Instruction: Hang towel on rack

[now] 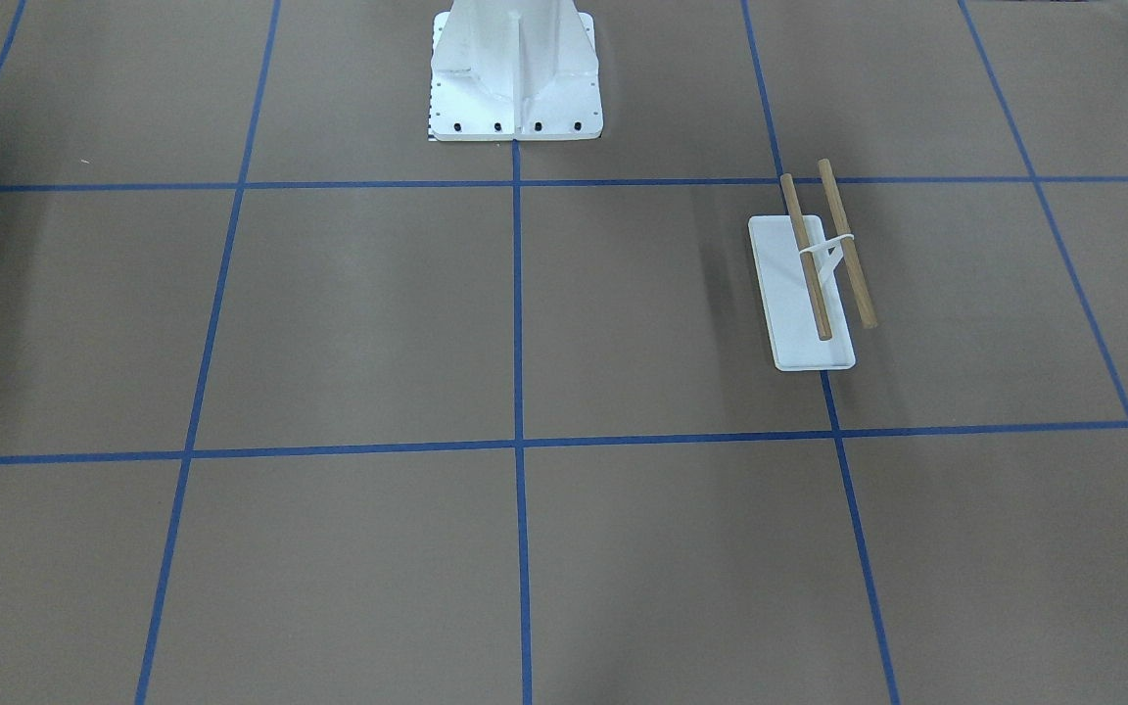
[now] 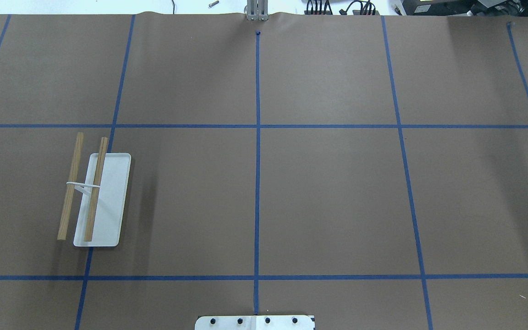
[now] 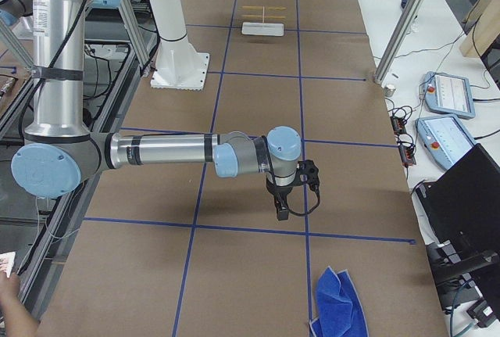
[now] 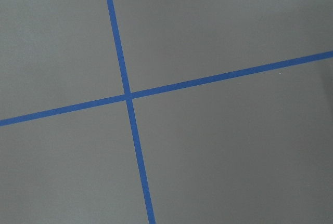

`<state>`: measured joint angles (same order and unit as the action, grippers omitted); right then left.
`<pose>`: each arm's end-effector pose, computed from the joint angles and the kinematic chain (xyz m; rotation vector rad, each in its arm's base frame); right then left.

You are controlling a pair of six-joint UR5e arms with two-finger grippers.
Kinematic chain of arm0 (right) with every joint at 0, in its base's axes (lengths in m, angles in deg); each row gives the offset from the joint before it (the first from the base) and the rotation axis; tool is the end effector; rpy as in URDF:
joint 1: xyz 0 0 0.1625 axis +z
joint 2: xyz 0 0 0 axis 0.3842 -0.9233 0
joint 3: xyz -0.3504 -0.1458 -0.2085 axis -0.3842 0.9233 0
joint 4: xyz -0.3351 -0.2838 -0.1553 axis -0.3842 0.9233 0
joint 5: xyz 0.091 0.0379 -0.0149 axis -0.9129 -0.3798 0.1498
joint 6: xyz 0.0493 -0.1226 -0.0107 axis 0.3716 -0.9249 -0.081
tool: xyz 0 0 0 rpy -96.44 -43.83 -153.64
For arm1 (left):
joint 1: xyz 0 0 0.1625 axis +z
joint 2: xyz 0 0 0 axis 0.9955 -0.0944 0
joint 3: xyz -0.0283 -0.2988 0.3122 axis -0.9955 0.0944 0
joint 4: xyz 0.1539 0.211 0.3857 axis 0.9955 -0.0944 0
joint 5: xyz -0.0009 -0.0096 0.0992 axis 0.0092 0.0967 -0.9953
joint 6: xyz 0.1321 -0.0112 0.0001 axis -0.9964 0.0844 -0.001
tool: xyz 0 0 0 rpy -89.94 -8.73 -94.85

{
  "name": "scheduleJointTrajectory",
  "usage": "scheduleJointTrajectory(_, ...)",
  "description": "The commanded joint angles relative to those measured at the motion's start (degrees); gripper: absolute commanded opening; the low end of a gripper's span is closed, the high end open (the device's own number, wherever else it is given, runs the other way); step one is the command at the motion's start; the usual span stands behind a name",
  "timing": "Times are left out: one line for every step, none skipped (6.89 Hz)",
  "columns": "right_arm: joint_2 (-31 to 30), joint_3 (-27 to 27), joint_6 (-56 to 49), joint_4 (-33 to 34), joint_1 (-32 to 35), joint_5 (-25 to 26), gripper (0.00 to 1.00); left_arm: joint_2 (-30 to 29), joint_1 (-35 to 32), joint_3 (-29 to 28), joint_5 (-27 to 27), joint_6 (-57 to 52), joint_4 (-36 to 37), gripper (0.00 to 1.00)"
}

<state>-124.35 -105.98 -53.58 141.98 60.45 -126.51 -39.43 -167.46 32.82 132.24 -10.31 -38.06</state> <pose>-0.0175 -0.5228 0.6568 0.1340 -0.7288 -0.1674 0.0201 -0.5254 0.5684 0.1747 0.7439 0.1454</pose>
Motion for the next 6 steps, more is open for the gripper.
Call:
scheduleJointTrajectory(-1.20,1.40,0.01,-5.89,-0.33,-0.19,1.00,0.04,0.00,-0.38,2.09,0.58,-0.01,0.98)
scheduleJointTrajectory(-0.42,1.76,0.44,-5.90,-1.03,0.42,1.00,0.04,0.00,-0.81,3.77,0.14,-0.01,0.98)
scheduleJointTrajectory(4.11,6.37,0.10,-5.99,-1.82,0.42,1.00,0.04,0.00,-0.73,4.04,0.66,-0.01,0.98)
scheduleJointTrajectory(8.08,12.34,-0.43,-6.08,-1.83,0.86,1.00,0.04,0.00,-0.90,4.05,0.75,-0.01,0.98)
scheduleJointTrajectory(12.03,17.44,-0.43,-5.99,-1.83,5.13,1.00,-0.14,0.00,-0.90,3.96,1.01,0.08,0.98)
scheduleJointTrajectory(15.72,23.93,-0.26,-6.17,-1.83,8.13,1.00,-0.75,0.09,-1.25,4.13,3.45,1.13,0.98)
